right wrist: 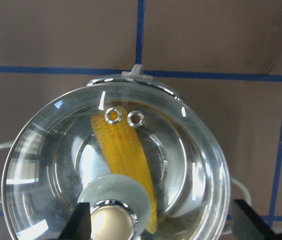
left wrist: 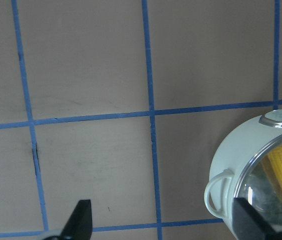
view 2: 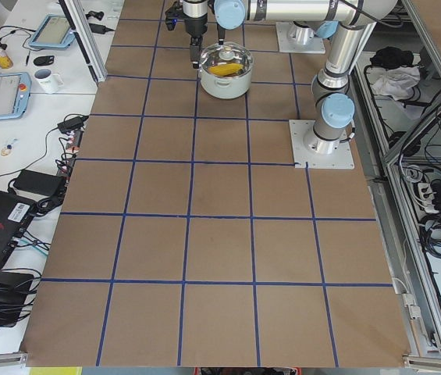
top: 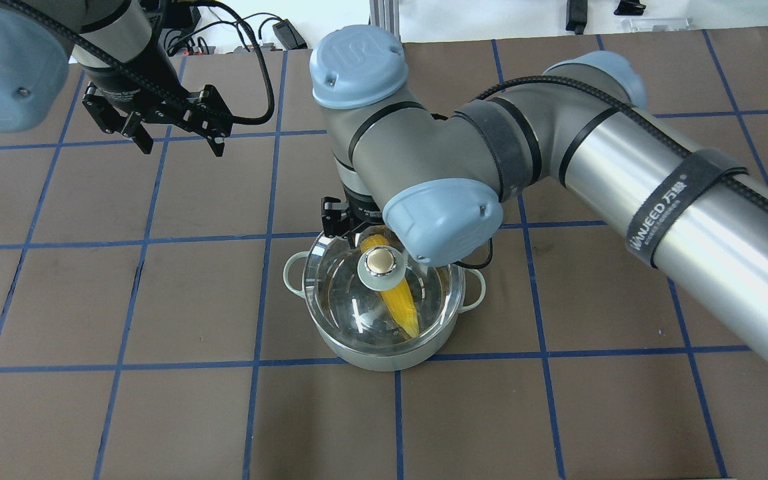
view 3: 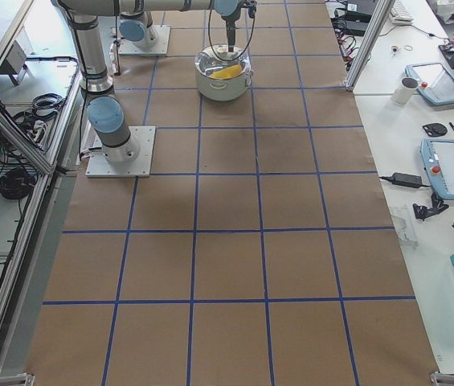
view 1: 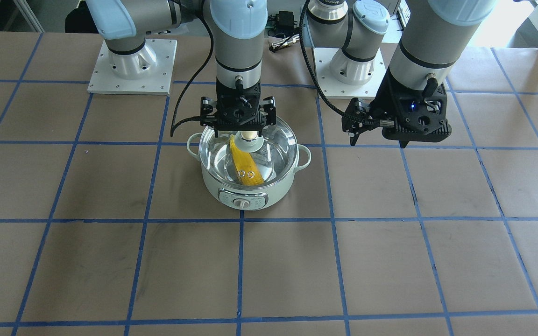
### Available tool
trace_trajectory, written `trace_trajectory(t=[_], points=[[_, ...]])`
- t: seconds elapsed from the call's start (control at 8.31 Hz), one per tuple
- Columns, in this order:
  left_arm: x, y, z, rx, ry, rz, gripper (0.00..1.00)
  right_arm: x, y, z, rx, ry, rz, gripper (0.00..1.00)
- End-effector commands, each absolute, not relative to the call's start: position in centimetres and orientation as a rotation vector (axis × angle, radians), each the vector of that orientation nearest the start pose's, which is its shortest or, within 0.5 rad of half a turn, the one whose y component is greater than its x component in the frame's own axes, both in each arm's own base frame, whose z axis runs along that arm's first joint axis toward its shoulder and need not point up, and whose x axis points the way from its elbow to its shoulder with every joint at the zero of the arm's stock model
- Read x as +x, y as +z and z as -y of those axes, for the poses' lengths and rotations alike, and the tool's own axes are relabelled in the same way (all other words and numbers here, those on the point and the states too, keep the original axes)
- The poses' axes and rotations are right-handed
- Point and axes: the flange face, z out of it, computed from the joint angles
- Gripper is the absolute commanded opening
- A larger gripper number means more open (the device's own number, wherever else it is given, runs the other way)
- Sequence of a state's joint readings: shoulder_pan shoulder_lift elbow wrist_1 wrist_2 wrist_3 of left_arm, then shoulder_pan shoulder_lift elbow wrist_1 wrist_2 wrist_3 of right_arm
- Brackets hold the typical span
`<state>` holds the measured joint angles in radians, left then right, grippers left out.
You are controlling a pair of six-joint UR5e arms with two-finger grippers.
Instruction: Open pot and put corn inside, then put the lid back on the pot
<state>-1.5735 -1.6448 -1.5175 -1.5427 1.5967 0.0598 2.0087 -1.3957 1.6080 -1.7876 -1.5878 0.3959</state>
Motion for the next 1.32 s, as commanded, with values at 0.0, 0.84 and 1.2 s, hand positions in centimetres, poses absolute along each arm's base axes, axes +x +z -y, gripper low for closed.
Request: trace_trajectory(t=[0.0, 0.84, 1.2], points=[[-14.3, 48.8, 52.0, 0.102, -0.033, -3.217, 1.00, 23.2, 46.7, 48.2, -0.042, -0.136, -3.142, 1.00], [-13.8, 48.4, 52.2, 0.112, -0.038, -3.166, 1.00, 14.3, 48.8, 48.8, -0.096, -0.094, -3.155, 1.00], [-13.8, 48.3, 52.2, 0.107, -0.035, -3.167, 1.00, 14.4, 48.9, 48.7, -0.098, -0.097, -3.154, 1.00]])
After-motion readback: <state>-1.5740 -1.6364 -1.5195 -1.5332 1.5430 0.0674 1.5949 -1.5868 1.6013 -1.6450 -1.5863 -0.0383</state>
